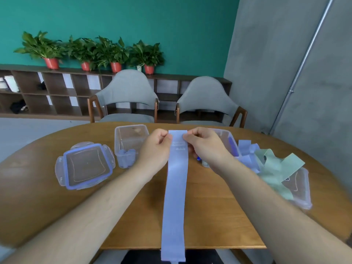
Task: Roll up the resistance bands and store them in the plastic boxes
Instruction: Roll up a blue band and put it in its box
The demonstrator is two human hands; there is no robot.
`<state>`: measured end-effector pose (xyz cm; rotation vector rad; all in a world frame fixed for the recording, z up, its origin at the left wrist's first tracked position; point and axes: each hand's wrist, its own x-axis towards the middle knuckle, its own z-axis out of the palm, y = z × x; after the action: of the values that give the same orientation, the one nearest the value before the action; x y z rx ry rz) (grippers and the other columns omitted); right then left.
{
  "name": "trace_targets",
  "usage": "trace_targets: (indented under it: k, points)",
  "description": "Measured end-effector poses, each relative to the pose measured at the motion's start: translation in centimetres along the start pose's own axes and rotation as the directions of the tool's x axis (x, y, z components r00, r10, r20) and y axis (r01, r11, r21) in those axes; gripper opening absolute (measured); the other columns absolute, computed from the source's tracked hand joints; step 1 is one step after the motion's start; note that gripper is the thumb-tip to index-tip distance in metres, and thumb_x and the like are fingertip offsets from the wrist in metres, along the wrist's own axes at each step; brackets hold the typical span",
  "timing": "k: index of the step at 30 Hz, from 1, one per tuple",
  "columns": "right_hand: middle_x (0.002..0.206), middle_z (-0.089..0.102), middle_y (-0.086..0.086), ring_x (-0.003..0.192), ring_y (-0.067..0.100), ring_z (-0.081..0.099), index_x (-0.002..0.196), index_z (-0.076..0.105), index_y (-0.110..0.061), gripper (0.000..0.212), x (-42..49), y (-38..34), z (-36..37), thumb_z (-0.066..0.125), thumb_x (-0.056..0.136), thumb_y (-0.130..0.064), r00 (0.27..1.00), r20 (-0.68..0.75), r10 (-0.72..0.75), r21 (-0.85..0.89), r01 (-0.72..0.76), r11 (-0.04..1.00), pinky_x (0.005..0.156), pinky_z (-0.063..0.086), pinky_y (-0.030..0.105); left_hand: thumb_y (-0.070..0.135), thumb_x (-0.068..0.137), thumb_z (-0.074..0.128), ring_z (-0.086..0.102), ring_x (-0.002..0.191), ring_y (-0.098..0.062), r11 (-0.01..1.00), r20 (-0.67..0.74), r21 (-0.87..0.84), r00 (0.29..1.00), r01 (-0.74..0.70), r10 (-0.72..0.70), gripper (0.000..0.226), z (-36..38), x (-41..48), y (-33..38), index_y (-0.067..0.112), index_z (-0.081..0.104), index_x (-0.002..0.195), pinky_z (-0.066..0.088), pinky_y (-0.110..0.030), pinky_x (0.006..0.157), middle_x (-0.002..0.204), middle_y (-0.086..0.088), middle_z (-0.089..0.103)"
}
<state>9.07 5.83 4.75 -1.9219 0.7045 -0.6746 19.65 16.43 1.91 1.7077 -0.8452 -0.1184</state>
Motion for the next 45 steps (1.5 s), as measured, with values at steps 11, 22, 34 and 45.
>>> trace_targets:
  k: [11, 22, 34, 45]
  points:
    - [0.080, 0.063, -0.002, 0.076, 0.019, 0.061, 0.092, 0.061, -0.018, 0.005, 5.1, 11.7, 5.2, 0.061, 0.096, -0.022, 0.996, -0.014, 0.088, -0.078, -0.088, 0.993, 0.068, 0.049, 0.026, 0.021, 0.105, 0.044, 0.057, 0.091, -0.014, 0.965, 0.098, 0.209, 0.979, 0.156, -0.179, 0.019, 5.4, 1.9, -10.5, 0.016, 0.059, 0.117, 0.038, -0.015, 0.065, 0.106, 0.001, 0.065]
    - [0.101, 0.066, -0.005, 0.090, 0.006, 0.059, 0.126, 0.062, -0.010, 0.030, 7.4, 14.1, 7.6, 0.051, 0.098, -0.012, 0.997, -0.055, -0.060, -0.230, 0.046, 0.972, 0.072, 0.039, 0.004, 0.014, 0.103, 0.044, 0.039, 0.137, -0.024, 0.910, 0.163, 0.406, 0.973, 0.085, -0.163, 0.056, 6.0, 3.4, -12.5, 0.005, 0.025, 0.155, 0.034, -0.036, 0.113, 0.144, -0.011, 0.042]
    - [0.117, 0.058, -0.014, 0.106, -0.004, 0.057, 0.140, 0.052, -0.011, 0.042, 6.6, 14.2, 7.1, 0.051, 0.098, -0.007, 0.997, 0.068, -0.025, -0.132, 0.034, 0.991, 0.086, 0.042, 0.001, 0.013, 0.101, 0.048, 0.040, 0.140, -0.015, 0.940, 0.192, 0.311, 0.959, 0.143, -0.209, 0.057, 5.4, 3.6, -12.9, 0.017, 0.031, 0.155, 0.035, -0.035, 0.116, 0.150, -0.003, 0.046]
    - [0.120, 0.067, -0.009, 0.112, 0.002, 0.061, 0.132, 0.059, -0.015, 0.042, 6.5, 14.2, 7.1, 0.052, 0.092, -0.005, 0.996, 0.081, -0.035, -0.114, 0.044, 0.993, 0.096, 0.050, 0.017, 0.011, 0.101, 0.049, 0.047, 0.135, -0.011, 0.962, 0.192, 0.229, 0.961, 0.152, -0.197, 0.048, 5.3, 3.6, -12.7, 0.017, 0.043, 0.148, 0.039, -0.030, 0.112, 0.146, 0.001, 0.051]
